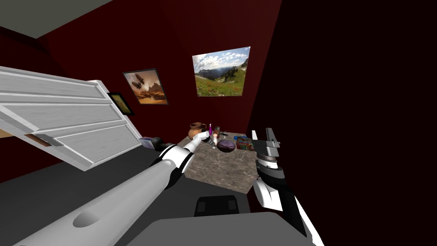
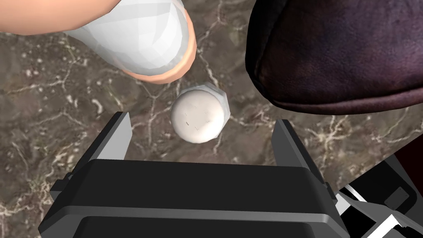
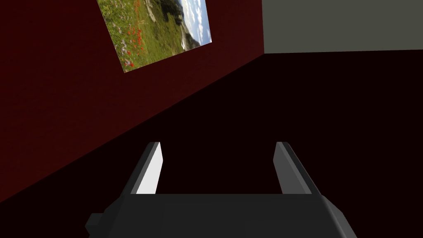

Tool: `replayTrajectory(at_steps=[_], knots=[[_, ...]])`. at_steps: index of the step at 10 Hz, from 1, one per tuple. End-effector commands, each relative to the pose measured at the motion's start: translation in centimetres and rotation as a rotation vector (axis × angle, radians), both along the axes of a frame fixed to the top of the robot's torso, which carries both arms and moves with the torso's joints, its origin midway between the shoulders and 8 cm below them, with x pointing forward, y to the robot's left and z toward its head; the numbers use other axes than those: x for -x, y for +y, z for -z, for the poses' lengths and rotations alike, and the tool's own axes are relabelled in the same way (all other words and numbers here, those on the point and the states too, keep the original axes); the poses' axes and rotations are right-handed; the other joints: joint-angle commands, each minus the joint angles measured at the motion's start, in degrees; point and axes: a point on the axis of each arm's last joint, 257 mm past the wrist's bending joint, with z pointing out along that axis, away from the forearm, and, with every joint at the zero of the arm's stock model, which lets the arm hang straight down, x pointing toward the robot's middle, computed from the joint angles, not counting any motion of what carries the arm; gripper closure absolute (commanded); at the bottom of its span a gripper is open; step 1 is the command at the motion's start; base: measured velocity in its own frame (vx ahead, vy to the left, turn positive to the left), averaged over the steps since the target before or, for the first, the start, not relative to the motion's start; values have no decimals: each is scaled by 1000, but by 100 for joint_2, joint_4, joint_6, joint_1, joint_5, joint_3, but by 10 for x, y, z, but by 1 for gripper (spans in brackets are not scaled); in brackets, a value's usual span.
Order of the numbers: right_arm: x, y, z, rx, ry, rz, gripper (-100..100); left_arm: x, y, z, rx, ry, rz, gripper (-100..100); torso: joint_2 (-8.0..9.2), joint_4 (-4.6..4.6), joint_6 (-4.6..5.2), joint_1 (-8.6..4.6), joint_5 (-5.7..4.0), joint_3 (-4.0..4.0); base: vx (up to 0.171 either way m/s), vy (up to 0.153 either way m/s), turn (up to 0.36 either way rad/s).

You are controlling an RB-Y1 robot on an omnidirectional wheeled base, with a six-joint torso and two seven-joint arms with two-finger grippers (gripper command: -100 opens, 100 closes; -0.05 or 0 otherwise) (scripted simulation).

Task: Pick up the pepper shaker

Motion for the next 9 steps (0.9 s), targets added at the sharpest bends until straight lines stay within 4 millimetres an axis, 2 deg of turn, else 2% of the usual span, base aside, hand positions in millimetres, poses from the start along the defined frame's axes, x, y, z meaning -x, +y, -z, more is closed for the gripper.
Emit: replayTrajectory(at_steps=[1,9], knots=[[0,0,0,0,0,0,0,1,-5,3,-1,-2,5,-100,0,0,0,0,0,0,16,8,6],[0,0,0,0,0,0,0,7,-16,15,-7,1,8,-100,1,0,0,0,0,0,12,7,4]])
